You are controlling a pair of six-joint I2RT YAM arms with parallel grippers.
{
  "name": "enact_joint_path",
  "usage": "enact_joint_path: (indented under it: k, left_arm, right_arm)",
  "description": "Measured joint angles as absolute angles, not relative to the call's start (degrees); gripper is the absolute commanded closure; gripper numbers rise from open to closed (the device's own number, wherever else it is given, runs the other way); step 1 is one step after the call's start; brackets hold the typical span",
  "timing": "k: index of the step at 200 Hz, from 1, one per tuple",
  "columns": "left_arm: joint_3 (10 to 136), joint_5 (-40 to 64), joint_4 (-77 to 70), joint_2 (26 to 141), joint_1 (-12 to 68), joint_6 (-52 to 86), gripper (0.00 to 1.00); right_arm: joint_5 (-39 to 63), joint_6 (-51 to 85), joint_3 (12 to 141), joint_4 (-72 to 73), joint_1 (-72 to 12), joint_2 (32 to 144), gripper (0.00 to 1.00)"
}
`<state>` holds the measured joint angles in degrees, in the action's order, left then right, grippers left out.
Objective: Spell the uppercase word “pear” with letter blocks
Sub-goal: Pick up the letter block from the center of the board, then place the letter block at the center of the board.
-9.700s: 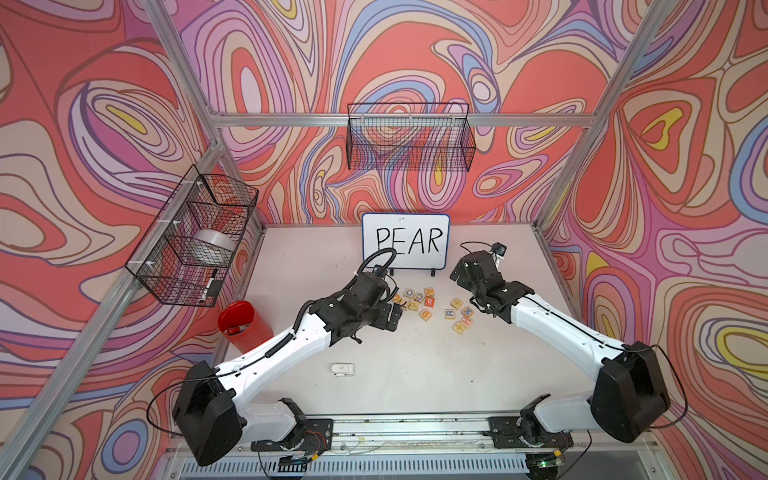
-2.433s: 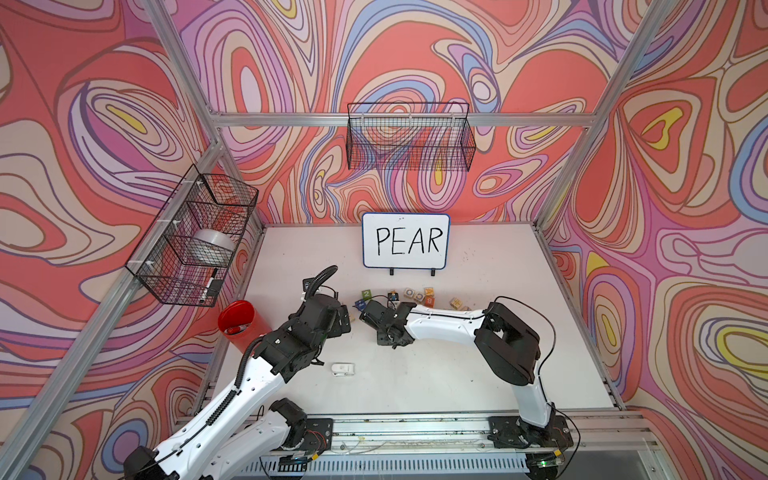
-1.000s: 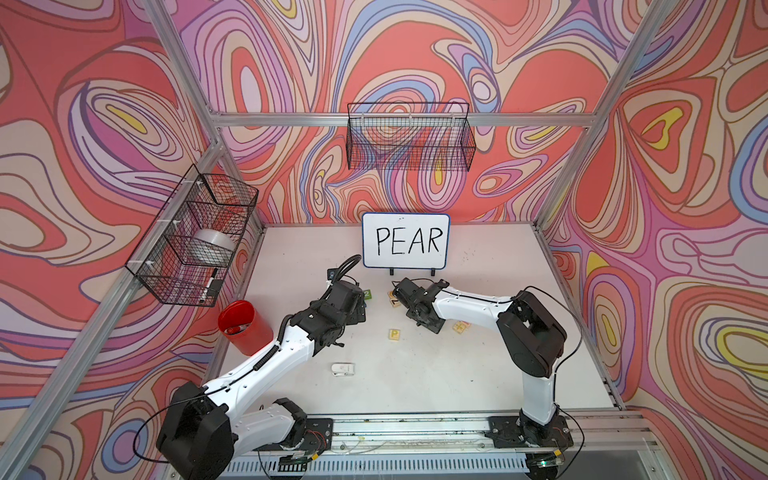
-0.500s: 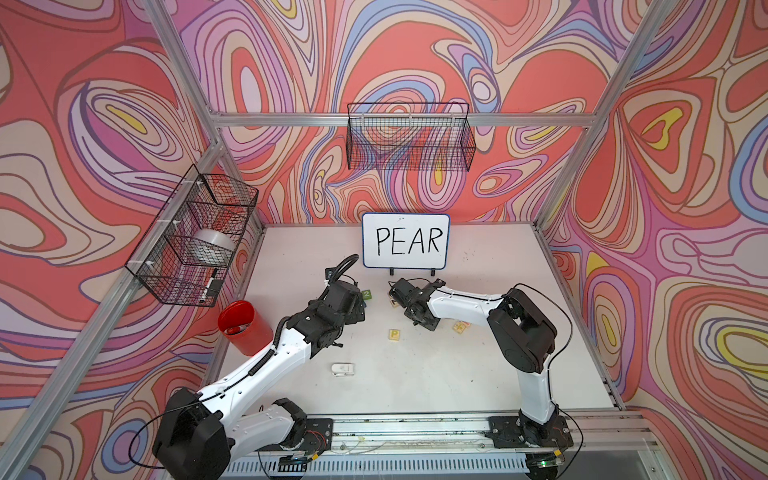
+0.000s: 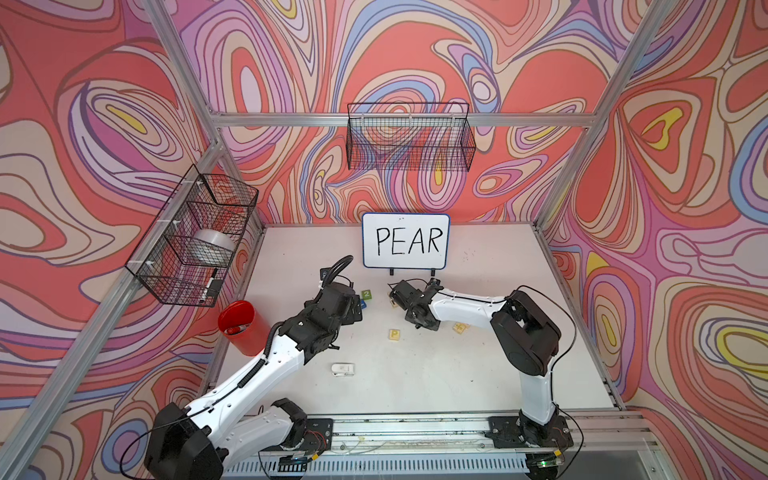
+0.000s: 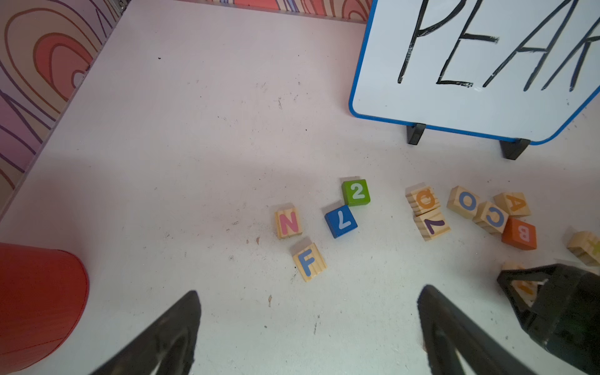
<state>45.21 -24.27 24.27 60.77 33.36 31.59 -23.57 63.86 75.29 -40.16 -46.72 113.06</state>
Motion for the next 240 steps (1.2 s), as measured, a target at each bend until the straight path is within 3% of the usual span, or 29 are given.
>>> enact_joint_path:
  k: [96,240]
  left_arm:
    - [43.29,-23.59,25.78,53.93,33.36,33.63,0.00]
    - [42.09,-24.34,28.53,47.27,33.36,34.79,0.00]
  right_arm:
    - [-20.49,54.43,70.94,-37.21,-55.57,108.66,0.67]
    - [-16.97,53.34,69.30,-31.90,-56.84,109.73,0.66]
